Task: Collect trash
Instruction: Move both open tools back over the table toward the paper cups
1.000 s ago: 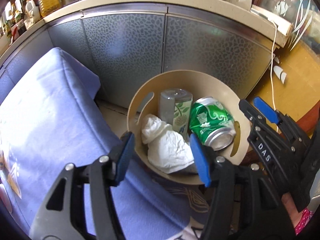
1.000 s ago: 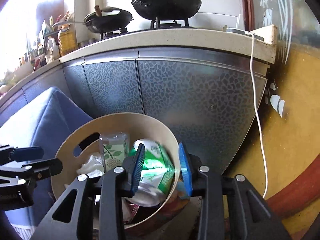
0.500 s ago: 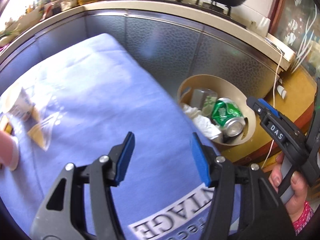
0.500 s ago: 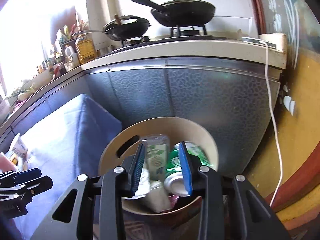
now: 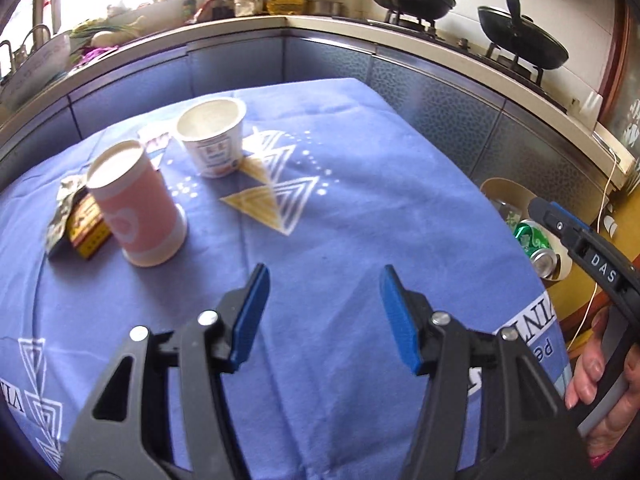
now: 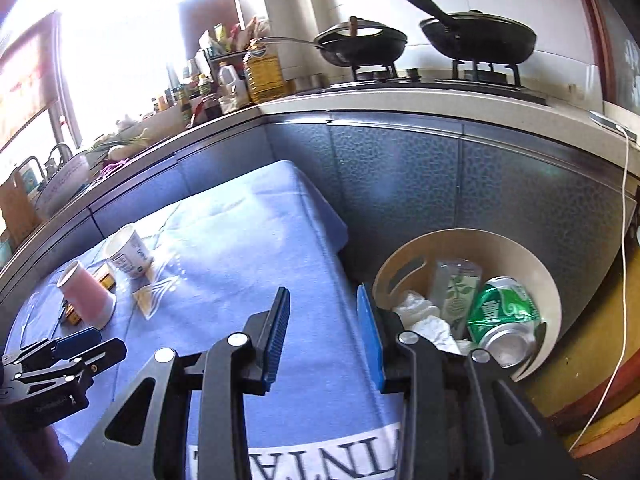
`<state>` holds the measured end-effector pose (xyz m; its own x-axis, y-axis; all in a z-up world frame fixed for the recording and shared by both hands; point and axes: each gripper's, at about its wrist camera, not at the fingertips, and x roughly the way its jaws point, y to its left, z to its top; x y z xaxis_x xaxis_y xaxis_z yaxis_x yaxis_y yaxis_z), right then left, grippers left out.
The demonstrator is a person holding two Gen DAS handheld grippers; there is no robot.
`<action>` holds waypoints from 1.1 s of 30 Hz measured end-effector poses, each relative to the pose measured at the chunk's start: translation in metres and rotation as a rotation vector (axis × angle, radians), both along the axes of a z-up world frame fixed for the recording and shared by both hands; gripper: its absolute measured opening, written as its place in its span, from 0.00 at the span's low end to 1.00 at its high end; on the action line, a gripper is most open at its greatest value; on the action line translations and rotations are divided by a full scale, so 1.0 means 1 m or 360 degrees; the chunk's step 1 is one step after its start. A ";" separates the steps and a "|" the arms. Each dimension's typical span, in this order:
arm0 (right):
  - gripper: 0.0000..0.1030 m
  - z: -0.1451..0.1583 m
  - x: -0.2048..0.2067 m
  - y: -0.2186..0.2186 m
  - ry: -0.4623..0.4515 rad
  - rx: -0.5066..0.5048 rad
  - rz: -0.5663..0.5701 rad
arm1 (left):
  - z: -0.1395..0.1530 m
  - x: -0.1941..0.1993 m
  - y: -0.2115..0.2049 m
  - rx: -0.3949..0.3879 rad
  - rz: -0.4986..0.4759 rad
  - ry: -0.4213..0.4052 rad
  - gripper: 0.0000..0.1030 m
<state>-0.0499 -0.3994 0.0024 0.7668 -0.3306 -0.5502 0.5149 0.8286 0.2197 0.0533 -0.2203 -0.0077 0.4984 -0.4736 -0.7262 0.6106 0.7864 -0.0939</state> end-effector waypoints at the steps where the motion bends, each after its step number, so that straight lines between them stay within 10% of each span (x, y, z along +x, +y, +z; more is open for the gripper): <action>1: 0.34 0.001 0.006 0.008 0.0001 0.0001 0.0032 | -0.001 0.003 0.010 -0.0003 0.0026 0.0003 0.53; 24: 0.34 -0.010 0.075 0.138 0.0165 0.0075 0.0556 | -0.040 0.044 0.175 -0.0078 0.0582 0.0151 0.53; 33: 0.35 -0.011 0.077 0.159 0.0198 0.0063 0.0618 | -0.046 0.036 0.186 -0.0066 0.0576 0.0053 0.58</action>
<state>0.0271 -0.2402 -0.0084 0.7571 -0.0067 -0.6532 0.1904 0.9588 0.2109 0.0891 -0.0343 -0.0538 0.6157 -0.3000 -0.7287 0.2894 0.9462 -0.1451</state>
